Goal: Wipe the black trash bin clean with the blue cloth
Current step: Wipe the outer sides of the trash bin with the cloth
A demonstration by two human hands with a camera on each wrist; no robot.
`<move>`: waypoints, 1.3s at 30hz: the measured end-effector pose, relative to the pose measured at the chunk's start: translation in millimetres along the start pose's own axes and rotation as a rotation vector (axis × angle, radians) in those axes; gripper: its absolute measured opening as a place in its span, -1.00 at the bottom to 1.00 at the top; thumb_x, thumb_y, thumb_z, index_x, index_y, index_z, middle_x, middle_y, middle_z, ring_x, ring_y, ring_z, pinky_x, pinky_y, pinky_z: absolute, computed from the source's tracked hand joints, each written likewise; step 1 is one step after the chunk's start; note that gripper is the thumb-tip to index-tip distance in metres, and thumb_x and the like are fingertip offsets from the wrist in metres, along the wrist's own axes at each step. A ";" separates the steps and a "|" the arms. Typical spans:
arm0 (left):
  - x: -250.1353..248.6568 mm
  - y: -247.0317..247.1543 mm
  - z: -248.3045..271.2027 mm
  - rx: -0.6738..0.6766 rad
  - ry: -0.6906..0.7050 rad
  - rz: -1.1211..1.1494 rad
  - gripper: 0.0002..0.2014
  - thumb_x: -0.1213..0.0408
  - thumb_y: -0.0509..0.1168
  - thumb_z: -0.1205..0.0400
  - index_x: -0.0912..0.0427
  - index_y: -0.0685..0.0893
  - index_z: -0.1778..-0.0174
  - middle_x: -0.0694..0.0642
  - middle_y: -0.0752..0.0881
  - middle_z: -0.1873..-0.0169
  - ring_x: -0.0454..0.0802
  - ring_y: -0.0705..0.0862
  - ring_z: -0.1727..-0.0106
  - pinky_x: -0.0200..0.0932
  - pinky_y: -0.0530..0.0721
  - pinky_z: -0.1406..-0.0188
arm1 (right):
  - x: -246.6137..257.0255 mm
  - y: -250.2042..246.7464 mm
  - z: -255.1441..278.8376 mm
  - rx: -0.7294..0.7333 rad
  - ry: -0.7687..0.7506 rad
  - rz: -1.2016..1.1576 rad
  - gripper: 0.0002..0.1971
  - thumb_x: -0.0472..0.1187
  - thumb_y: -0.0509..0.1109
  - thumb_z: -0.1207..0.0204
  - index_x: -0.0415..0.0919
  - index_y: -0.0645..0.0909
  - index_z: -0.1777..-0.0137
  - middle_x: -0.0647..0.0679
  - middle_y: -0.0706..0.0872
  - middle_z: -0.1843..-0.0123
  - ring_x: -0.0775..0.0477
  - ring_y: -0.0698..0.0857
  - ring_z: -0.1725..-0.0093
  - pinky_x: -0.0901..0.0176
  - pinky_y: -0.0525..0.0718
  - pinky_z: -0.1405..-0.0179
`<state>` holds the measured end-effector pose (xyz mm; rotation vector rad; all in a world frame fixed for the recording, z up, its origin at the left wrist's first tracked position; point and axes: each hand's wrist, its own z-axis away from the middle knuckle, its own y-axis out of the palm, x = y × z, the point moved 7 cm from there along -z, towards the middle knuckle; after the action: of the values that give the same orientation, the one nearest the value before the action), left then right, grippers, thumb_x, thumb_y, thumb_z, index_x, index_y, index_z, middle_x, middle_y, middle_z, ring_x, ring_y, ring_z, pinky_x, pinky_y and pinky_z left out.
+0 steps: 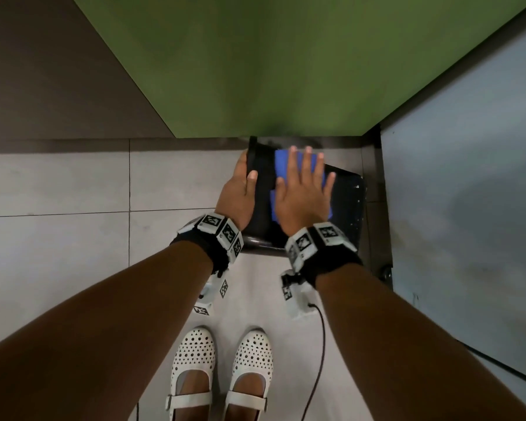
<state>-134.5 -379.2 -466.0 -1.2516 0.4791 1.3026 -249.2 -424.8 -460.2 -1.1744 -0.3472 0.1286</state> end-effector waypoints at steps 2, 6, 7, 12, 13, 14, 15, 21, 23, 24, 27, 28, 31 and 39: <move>-3.3 -0.8 -0.3 -0.020 0.039 -0.028 -0.50 0.30 -0.05 -0.73 0.18 0.03 -0.61 0.21 0.35 -0.55 0.15 0.43 -0.50 -0.23 0.34 -0.41 | -32.8 -4.3 -0.8 -0.033 0.129 -0.038 -0.39 0.01 -0.09 -0.70 -0.11 -0.25 -0.64 -0.15 -0.13 -0.69 -0.21 -0.17 -0.65 -0.25 -0.15 -0.58; -4.3 1.0 -4.0 -0.052 0.107 -0.245 -0.48 0.37 -0.08 -0.71 0.12 0.01 -0.62 0.16 -0.01 -0.66 0.11 -0.01 -0.67 0.26 0.08 -0.62 | -68.5 4.6 33.5 -0.067 0.334 -0.059 -0.43 -0.02 -0.09 -0.71 -0.11 -0.16 -0.65 -0.20 -0.11 -0.69 -0.25 -0.14 -0.65 -0.26 -0.11 -0.59; -4.5 1.3 -3.9 -0.058 0.090 -0.313 -0.48 0.37 -0.09 -0.71 0.09 0.00 -0.62 0.12 -0.04 -0.66 0.10 -0.05 -0.67 0.31 0.06 -0.61 | -63.7 9.9 43.8 -0.074 0.328 -0.061 -0.44 -0.03 -0.08 -0.70 -0.09 -0.12 -0.65 -0.20 -0.09 -0.69 -0.27 -0.12 -0.65 -0.27 -0.11 -0.58; -9.0 1.3 -3.3 -0.039 0.050 -0.435 -0.43 0.43 -0.09 -0.69 0.09 -0.07 -0.62 -0.01 -0.06 -0.66 -0.03 -0.11 -0.67 0.28 -0.12 -0.61 | 7.8 29.4 69.8 -0.023 0.045 0.013 -0.43 -0.02 -0.11 -0.58 -0.14 0.18 -0.59 -0.24 0.24 -0.62 -0.35 0.18 -0.59 -0.31 0.09 -0.47; -9.0 1.8 -3.7 -0.025 0.047 -0.427 -0.43 0.44 -0.09 -0.69 0.10 -0.08 -0.62 -0.01 -0.05 -0.66 -0.04 -0.11 -0.67 0.26 -0.12 -0.63 | 14.5 27.4 63.9 -0.010 -0.006 0.024 -0.43 -0.01 -0.11 -0.58 -0.12 0.18 -0.60 -0.22 0.24 -0.62 -0.33 0.18 -0.60 -0.29 0.06 -0.48; -8.7 1.4 -4.1 -0.028 0.047 -0.415 -0.43 0.43 -0.09 -0.69 0.11 -0.08 -0.62 0.00 -0.04 -0.66 -0.04 -0.10 -0.67 0.25 -0.11 -0.63 | 16.2 24.6 55.3 0.008 -0.053 0.030 -0.42 0.02 -0.14 -0.59 -0.08 0.12 -0.62 -0.20 0.17 -0.65 -0.30 0.10 -0.63 -0.26 0.00 -0.50; -9.0 0.0 -3.8 -0.043 0.052 -0.403 -0.44 0.42 -0.09 -0.69 0.12 -0.06 -0.62 0.01 -0.02 -0.66 -0.03 -0.08 -0.67 0.25 -0.08 -0.63 | 12.5 21.8 45.4 0.008 -0.087 0.031 -0.42 0.06 -0.15 -0.61 -0.03 0.03 -0.63 -0.17 0.08 -0.67 -0.27 0.01 -0.65 -0.25 -0.08 -0.52; -8.9 -1.4 0.0 -0.098 0.060 -0.396 -0.47 0.37 -0.10 -0.71 0.13 -0.03 -0.62 0.04 0.05 -0.65 0.02 0.01 -0.67 0.29 0.10 -0.60 | -62.3 4.0 16.2 -0.050 0.165 -0.014 -0.41 0.16 -0.13 -0.67 0.04 -0.14 -0.64 -0.14 -0.13 -0.69 -0.26 -0.17 -0.65 -0.26 -0.16 -0.57; -6.5 -0.5 0.0 -0.098 0.052 -0.378 -0.47 0.37 -0.09 -0.70 0.13 -0.03 -0.62 0.05 0.07 -0.65 0.01 0.04 -0.66 0.29 0.13 -0.59 | -73.3 8.5 25.2 -0.098 0.243 -0.044 -0.45 0.11 -0.17 -0.68 0.01 -0.08 -0.65 -0.16 -0.06 -0.69 -0.28 -0.10 -0.65 -0.26 -0.09 -0.59; -5.6 -0.5 -0.1 -0.100 0.052 -0.363 -0.46 0.38 -0.08 -0.70 0.13 -0.02 -0.62 0.05 0.08 -0.65 0.00 0.06 -0.66 0.29 0.14 -0.59 | -73.1 8.6 32.1 -0.147 0.277 -0.067 -0.45 0.08 -0.19 -0.67 -0.01 -0.01 -0.64 -0.18 0.01 -0.68 -0.30 -0.03 -0.65 -0.27 -0.02 -0.59; -5.8 -0.6 -0.9 -0.100 0.040 -0.334 -0.45 0.40 -0.07 -0.69 0.10 -0.01 -0.62 0.02 0.09 -0.65 -0.04 0.12 -0.65 0.28 0.14 -0.59 | -48.7 18.9 54.5 -0.194 0.246 -0.095 -0.46 -0.07 0.03 -0.60 -0.01 0.16 -0.61 -0.22 0.17 -0.65 -0.37 0.11 -0.61 -0.30 0.09 -0.54; -7.0 -1.0 -1.5 -0.096 0.034 -0.337 -0.45 0.40 -0.07 -0.69 0.09 -0.02 -0.62 0.01 0.08 -0.65 -0.05 0.13 -0.64 0.27 0.12 -0.60 | -33.8 22.2 59.0 -0.180 0.177 -0.076 -0.44 -0.14 0.17 -0.56 -0.01 0.22 -0.59 -0.22 0.24 -0.62 -0.40 0.18 -0.59 -0.30 0.16 -0.51; -9.8 -1.8 -3.0 -0.081 0.026 -0.341 -0.44 0.41 -0.06 -0.69 0.08 -0.02 -0.62 0.00 0.06 -0.65 -0.06 0.14 -0.64 0.25 0.08 -0.61 | -8.4 19.3 54.9 -0.177 -0.009 -0.079 -0.51 -0.22 0.20 -0.47 -0.07 0.47 -0.44 -0.25 0.57 -0.40 -0.41 0.51 -0.39 -0.29 0.52 -0.27; -10.1 -2.1 1.2 -0.103 0.002 -0.328 -0.45 0.38 -0.09 -0.71 0.04 -0.06 -0.62 -0.04 0.04 -0.65 -0.09 0.12 -0.64 0.25 0.06 -0.59 | -100.1 -10.9 24.9 -0.372 0.247 -0.297 -0.52 -0.28 0.22 -0.62 -0.16 0.32 -0.55 -0.43 0.27 -0.55 -0.43 0.32 -0.51 -0.17 0.32 -0.52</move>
<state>-136.0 -382.2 -456.2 -1.3527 0.1981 1.0580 -352.4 -435.0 -461.7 -1.4718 -0.3309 -0.3514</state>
